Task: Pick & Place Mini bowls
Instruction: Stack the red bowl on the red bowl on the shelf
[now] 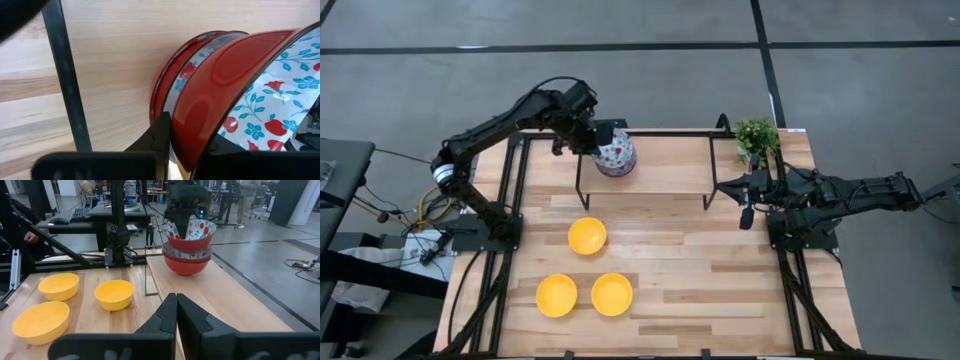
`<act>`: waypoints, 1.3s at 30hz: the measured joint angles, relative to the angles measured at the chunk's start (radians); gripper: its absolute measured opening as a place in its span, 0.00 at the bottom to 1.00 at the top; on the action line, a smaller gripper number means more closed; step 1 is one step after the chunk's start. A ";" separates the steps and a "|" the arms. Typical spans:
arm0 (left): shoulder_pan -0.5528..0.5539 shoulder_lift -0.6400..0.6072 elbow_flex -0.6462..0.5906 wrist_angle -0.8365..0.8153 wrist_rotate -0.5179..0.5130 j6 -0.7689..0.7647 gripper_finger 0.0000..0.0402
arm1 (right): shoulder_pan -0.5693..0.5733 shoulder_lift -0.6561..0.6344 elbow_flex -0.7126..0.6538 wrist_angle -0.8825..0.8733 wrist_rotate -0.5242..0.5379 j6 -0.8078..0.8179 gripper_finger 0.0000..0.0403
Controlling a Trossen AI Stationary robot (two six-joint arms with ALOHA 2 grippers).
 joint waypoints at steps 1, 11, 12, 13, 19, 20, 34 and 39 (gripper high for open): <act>0.000 0.005 0.000 0.000 0.000 0.001 0.08 | 0.000 0.000 0.000 0.000 0.000 0.000 0.00; -0.021 0.062 0.000 0.010 0.022 0.036 0.09 | 0.000 0.000 0.000 0.000 0.000 0.000 0.00; -0.020 0.061 0.000 0.010 0.022 0.040 0.09 | 0.000 0.000 0.000 0.000 0.000 0.000 0.00; -0.020 0.058 0.000 0.011 0.021 0.043 0.09 | 0.000 0.000 0.000 0.000 0.000 0.000 0.00; -0.017 0.033 -0.001 0.018 0.023 0.052 0.11 | -0.015 0.000 0.000 0.000 0.005 -0.003 0.00; -0.017 0.033 -0.001 0.019 0.023 0.052 0.12 | -0.022 0.000 0.000 0.000 0.005 -0.003 0.00; -0.017 0.031 -0.001 0.026 0.031 0.062 0.31 | -0.058 0.000 0.000 0.001 0.000 0.000 0.00; 0.000 -0.004 -0.001 0.015 0.030 0.064 0.32 | -0.058 0.000 0.000 0.002 0.000 0.000 0.00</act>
